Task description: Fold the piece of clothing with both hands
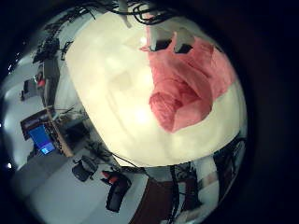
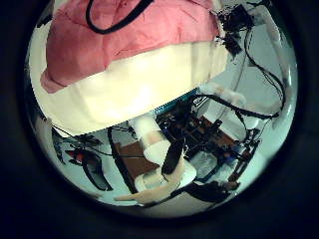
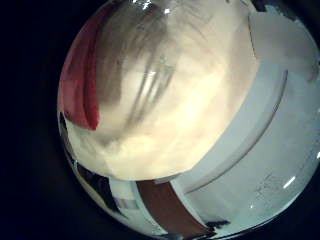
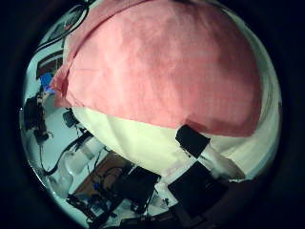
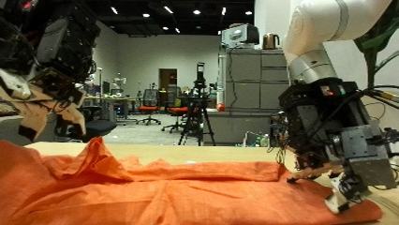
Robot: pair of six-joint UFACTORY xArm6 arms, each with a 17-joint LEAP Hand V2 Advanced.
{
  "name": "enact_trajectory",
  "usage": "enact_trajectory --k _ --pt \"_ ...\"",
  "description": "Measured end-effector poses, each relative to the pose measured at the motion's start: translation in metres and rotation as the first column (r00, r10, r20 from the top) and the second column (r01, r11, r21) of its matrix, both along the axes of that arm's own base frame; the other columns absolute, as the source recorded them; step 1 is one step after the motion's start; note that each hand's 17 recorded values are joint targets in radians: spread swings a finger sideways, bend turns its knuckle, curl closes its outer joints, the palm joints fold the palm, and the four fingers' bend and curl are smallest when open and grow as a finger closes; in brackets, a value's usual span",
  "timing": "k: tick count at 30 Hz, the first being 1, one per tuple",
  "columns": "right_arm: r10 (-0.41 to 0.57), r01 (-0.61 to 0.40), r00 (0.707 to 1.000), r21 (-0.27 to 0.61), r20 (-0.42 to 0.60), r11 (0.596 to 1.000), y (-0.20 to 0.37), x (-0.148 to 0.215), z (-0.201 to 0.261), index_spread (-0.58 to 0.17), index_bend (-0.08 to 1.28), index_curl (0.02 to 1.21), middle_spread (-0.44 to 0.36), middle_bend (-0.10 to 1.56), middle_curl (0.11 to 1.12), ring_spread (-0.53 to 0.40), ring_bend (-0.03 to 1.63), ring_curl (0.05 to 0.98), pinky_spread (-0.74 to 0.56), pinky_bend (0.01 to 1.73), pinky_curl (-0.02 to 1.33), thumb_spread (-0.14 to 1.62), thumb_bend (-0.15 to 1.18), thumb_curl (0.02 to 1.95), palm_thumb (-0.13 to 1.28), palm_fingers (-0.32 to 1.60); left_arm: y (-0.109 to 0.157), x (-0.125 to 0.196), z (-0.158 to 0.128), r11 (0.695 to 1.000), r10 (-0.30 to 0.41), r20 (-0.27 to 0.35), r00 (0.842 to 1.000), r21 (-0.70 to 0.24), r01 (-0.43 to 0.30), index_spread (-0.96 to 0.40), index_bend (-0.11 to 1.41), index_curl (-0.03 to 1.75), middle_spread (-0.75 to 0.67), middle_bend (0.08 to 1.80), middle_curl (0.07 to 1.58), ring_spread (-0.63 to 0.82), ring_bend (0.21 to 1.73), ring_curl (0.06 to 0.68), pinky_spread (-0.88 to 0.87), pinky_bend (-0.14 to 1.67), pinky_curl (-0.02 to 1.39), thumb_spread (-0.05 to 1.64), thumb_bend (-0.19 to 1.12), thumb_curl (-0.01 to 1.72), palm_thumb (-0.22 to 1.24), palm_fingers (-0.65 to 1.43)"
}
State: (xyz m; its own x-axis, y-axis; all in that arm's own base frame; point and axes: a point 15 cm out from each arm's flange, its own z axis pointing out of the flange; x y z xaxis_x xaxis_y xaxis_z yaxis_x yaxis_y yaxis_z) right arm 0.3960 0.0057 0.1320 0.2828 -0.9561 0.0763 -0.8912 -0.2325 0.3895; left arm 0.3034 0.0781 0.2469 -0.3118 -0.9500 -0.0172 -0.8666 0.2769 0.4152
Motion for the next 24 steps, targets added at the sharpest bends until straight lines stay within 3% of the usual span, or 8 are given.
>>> enact_trajectory --k 6,11,12,13,15,17,20,24 --pt "0.003 -0.003 1.0 -0.014 -0.003 1.0 0.002 0.0 -0.002 -0.245 0.2 0.32 -0.054 0.32 0.37 -0.051 0.34 0.268 0.09 0.21 0.32 0.91 -0.01 0.37 0.84 0.47 0.0 0.0 0.003 1.0 -0.003 0.008 1.0 0.0 0.003 -0.09 0.16 0.31 0.27 0.18 0.27 0.43 0.56 0.231 0.43 0.42 0.32 0.85 -0.03 0.29 0.12 0.01" --pt "0.018 -0.018 1.0 -0.025 -0.001 1.0 0.002 0.001 -0.001 -0.32 0.15 0.32 -0.166 0.36 0.41 -0.239 0.54 0.328 -0.3 0.51 0.36 0.87 -0.02 0.39 0.9 0.89 0.001 0.001 0.005 1.0 -0.003 0.012 1.0 -0.001 0.003 -0.09 0.16 0.3 0.26 0.19 0.28 0.4 0.57 0.235 0.4 0.43 0.32 0.85 -0.03 0.29 0.12 0.01" --pt "0.023 -0.023 1.0 -0.029 0.001 0.999 0.002 0.001 -0.001 -0.333 0.15 0.33 -0.185 0.36 0.42 -0.263 0.56 0.341 -0.36 0.55 0.38 0.87 -0.02 0.4 0.91 0.89 0.001 0.001 0.005 1.0 -0.005 0.013 1.0 -0.001 0.005 -0.09 0.16 0.3 0.25 0.19 0.28 0.39 0.57 0.235 0.4 0.43 0.32 0.85 -0.03 0.29 0.12 0.02" --pt "0.02 -0.02 1.0 -0.031 0.003 0.999 0.002 0.002 -0.001 -0.359 0.2 0.35 -0.217 0.43 0.46 -0.296 0.64 0.378 -0.4 0.61 0.41 0.86 -0.02 0.4 0.91 1.1 0.001 0.001 0.005 1.0 -0.003 0.013 1.0 -0.001 0.003 -0.09 0.16 0.3 0.25 0.19 0.28 0.39 0.57 0.236 0.4 0.43 0.32 0.85 -0.03 0.29 0.12 0.02" --pt "0.016 -0.015 1.0 -0.03 0.024 0.999 0.002 0.006 0.003 -0.398 0.23 0.38 -0.259 0.51 0.5 -0.339 0.71 0.413 -0.47 0.67 0.44 0.86 -0.02 0.4 0.93 1.18 0.001 0.0 0.005 1.0 -0.004 0.011 1.0 -0.002 0.004 -0.09 0.16 0.3 0.25 0.19 0.29 0.39 0.57 0.235 0.4 0.43 0.32 0.85 -0.03 0.29 0.12 0.02" --pt "0.015 -0.014 0.999 -0.028 0.041 1.0 0.001 0.009 0.007 -0.428 0.34 0.44 -0.284 0.61 0.56 -0.353 0.8 0.463 -0.48 0.74 0.48 0.87 -0.02 0.4 0.95 1.29 0.001 0.0 0.006 1.0 -0.004 0.012 1.0 -0.002 0.005 -0.09 0.16 0.3 0.25 0.19 0.29 0.38 0.58 0.235 0.4 0.43 0.32 0.85 -0.03 0.29 0.12 0.02" --pt "0.012 -0.011 0.998 -0.023 0.058 1.0 -0.001 0.011 0.013 -0.453 0.48 0.53 -0.297 0.75 0.64 -0.351 0.92 0.521 -0.47 0.86 0.54 0.89 -0.02 0.4 0.96 1.31 0.001 -0.001 0.007 1.0 -0.004 0.014 1.0 -0.002 0.004 -0.09 0.16 0.3 0.24 0.19 0.29 0.37 0.58 0.236 0.39 0.43 0.32 0.85 -0.03 0.29 0.12 0.02" --pt "0.003 -0.001 0.995 -0.016 0.103 1.0 -0.007 0.016 0.034 -0.467 0.64 0.64 -0.3 0.89 0.73 -0.333 1.06 0.587 -0.43 0.99 0.63 0.95 -0.02 0.39 0.94 1.22 0.002 0.0 0.009 1.0 -0.003 0.02 1.0 0.001 0.003 -0.09 0.16 0.3 0.24 0.19 0.29 0.36 0.58 0.235 0.38 0.43 0.32 0.85 -0.03 0.29 0.12 0.03"
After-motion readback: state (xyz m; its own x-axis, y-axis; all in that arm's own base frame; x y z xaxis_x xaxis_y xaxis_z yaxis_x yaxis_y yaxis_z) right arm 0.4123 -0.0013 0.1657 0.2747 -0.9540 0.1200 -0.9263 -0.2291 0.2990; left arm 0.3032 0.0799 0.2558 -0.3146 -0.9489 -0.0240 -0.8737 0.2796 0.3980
